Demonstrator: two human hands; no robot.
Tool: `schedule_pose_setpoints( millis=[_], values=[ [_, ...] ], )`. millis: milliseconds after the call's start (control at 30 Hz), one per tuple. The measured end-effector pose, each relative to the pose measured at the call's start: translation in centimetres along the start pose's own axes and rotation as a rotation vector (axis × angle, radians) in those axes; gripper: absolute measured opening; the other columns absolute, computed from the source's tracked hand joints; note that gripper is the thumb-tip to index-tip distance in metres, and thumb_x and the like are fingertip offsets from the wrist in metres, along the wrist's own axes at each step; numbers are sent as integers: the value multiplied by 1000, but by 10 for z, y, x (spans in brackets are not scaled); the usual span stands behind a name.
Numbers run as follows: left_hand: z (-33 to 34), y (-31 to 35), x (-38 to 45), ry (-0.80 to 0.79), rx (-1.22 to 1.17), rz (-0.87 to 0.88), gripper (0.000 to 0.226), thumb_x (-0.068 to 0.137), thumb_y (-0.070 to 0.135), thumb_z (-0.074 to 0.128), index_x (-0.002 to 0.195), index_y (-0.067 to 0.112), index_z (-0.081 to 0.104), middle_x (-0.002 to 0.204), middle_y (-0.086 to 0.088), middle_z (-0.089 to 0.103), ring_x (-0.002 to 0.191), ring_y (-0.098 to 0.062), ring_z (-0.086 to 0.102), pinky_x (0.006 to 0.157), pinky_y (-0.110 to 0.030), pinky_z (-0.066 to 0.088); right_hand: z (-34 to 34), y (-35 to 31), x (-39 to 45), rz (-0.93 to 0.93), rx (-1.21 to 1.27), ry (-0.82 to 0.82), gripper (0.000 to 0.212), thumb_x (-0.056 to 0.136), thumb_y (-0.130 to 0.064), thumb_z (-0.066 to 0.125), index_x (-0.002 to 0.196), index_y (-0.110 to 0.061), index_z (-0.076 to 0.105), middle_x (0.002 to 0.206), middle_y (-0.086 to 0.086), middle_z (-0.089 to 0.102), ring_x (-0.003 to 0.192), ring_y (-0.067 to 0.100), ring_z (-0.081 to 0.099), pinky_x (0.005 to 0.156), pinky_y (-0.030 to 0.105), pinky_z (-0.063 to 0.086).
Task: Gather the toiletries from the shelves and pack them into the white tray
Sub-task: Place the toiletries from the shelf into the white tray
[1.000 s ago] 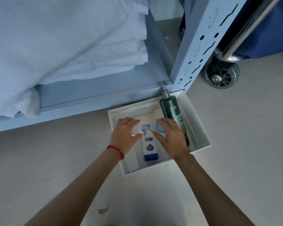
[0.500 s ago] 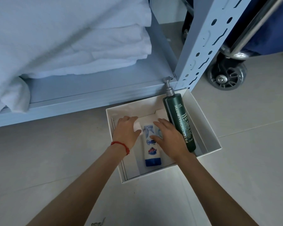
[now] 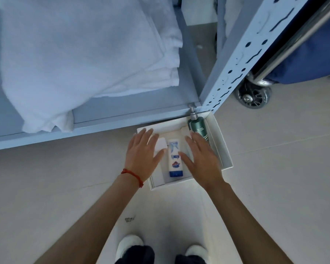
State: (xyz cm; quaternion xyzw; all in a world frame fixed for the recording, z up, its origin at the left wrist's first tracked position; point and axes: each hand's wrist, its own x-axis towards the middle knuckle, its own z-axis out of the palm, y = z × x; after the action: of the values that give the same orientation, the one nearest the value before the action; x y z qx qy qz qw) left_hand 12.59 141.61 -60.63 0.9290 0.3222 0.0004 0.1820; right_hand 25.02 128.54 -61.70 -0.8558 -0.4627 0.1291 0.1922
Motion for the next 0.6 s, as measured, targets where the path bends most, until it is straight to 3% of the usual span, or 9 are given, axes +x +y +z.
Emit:
schedule_pose_setpoints(
  millis=[100, 233, 300, 433, 600],
  values=[
    [-46, 9, -20, -30, 24, -4, 55, 84, 45, 35, 115, 4, 55, 121, -21, 58, 116, -38, 50, 96, -53, 38, -46, -26, -9, 29, 27, 38, 54, 86, -45, 45, 124, -7, 52, 132, 15, 52, 119, 33, 51, 86, 48, 48],
    [-121, 30, -52, 4, 21, -24, 47, 81, 33, 63, 117, 3, 54, 122, -22, 57, 115, -39, 51, 95, -54, 39, -115, -65, -27, 19, 27, 85, 45, 86, -35, 52, 120, -6, 54, 128, 16, 55, 114, 33, 54, 82, 46, 51],
    [-165, 43, -68, 12, 17, -42, 48, 79, 30, 66, 117, 3, 53, 122, -22, 57, 115, -39, 51, 95, -54, 38, -152, -88, -35, 4, 20, 75, 45, 87, -36, 51, 120, -6, 53, 126, 17, 56, 113, 33, 55, 82, 45, 51],
    [-261, 68, -101, 12, 25, -85, 51, 85, 43, 40, 116, 6, 53, 119, -19, 60, 112, -36, 54, 94, -50, 40, -232, -140, -45, -28, 27, 62, 50, 89, -42, 40, 121, -5, 52, 125, 17, 56, 115, 32, 53, 86, 44, 52],
    [-364, 94, -143, 112, -5, -160, 55, 88, 48, 29, 114, 6, 55, 116, -17, 62, 110, -34, 56, 92, -47, 43, -318, -210, -57, -49, 91, 81, 62, 93, -53, 25, 123, -6, 52, 128, 15, 55, 119, 30, 51, 90, 45, 50]
  ],
)
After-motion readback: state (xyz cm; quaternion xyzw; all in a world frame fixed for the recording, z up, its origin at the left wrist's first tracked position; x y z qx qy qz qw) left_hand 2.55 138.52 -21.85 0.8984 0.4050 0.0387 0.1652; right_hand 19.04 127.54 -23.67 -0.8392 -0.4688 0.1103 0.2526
